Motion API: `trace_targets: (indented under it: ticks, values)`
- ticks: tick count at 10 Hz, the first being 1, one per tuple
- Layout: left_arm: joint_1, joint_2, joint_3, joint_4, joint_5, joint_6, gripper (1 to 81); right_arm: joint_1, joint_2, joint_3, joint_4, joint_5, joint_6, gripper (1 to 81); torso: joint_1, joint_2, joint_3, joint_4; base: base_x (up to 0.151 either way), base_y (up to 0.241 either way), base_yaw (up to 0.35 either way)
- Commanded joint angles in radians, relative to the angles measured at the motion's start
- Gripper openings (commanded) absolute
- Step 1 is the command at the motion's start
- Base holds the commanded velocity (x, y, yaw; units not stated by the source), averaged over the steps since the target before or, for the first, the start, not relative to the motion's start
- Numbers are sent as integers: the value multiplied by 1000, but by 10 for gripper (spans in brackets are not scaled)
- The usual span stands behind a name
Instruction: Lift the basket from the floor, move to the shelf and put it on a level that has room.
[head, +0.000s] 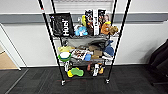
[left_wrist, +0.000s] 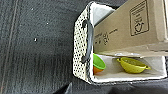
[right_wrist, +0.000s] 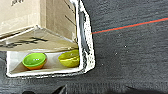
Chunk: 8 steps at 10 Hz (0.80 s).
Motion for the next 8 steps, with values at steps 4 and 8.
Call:
trace_targets:
  ticks: [4, 8]
  values:
    - [-126, -27, -15, -43, 87, 1, 811, 143, -17, 17, 54, -80, 2, 811, 125, -196, 0, 0, 0, 0, 0]
    - [-138, -30, -15, -43, 110, 0, 811, 157, -12, 14, 80, -80, 2, 811, 148, -236, 0, 0, 0, 0, 0]
